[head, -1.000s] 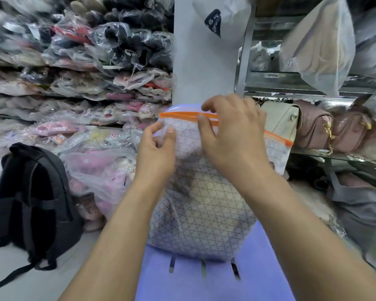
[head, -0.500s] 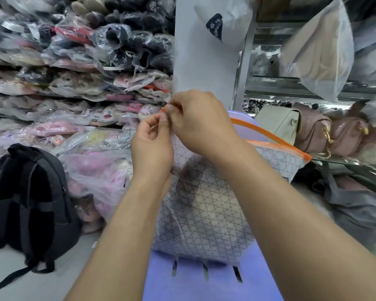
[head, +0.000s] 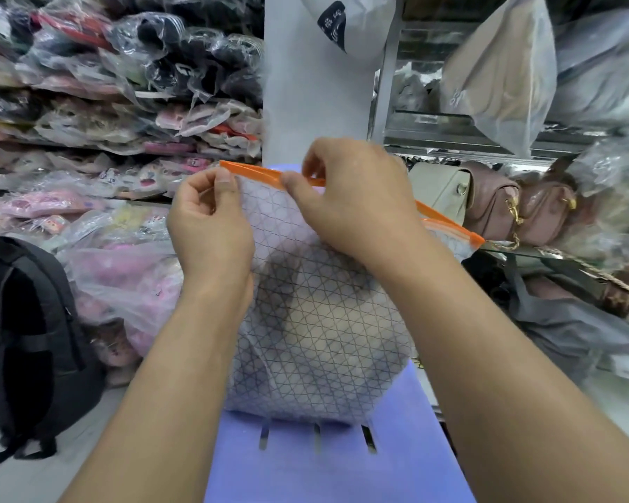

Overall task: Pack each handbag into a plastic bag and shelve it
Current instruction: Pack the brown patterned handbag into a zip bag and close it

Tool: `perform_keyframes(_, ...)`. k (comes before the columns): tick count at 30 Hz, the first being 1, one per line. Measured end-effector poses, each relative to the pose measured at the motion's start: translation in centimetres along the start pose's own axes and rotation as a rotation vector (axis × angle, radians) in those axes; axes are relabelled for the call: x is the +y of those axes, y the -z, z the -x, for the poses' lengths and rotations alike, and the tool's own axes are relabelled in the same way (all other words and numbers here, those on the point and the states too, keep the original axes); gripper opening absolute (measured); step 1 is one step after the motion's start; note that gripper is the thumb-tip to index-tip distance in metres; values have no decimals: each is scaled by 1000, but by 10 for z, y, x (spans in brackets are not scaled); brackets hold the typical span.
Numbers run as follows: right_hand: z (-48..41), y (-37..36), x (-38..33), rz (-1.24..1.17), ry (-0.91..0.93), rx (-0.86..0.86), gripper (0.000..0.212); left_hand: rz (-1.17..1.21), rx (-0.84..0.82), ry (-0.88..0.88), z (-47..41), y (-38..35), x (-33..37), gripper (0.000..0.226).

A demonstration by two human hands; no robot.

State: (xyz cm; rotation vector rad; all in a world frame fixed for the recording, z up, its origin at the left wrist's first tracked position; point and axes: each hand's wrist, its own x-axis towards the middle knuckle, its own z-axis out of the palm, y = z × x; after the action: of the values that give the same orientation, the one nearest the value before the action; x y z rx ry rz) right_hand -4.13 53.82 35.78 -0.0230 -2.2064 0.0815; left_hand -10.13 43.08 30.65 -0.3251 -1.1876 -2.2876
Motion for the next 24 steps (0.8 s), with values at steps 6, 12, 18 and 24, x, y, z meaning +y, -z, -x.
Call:
perform_keyframes(6,34,6,60,22,-263,75,42,-625,59,-752,45,-26,4,33)
perform_keyframes(12,48,13,121,-120,-446,140,43,-884,-580,-989,91,-65,-19,33)
perform_keyframes(18,72,-5,151,-1282,-715,36,11,-1194,-590,-927,81,-79,-34,30)
perform_keyframes(24,82,-20,155,-1551,-748,135,29,-1360,-885,-865,78,-117,-28,37)
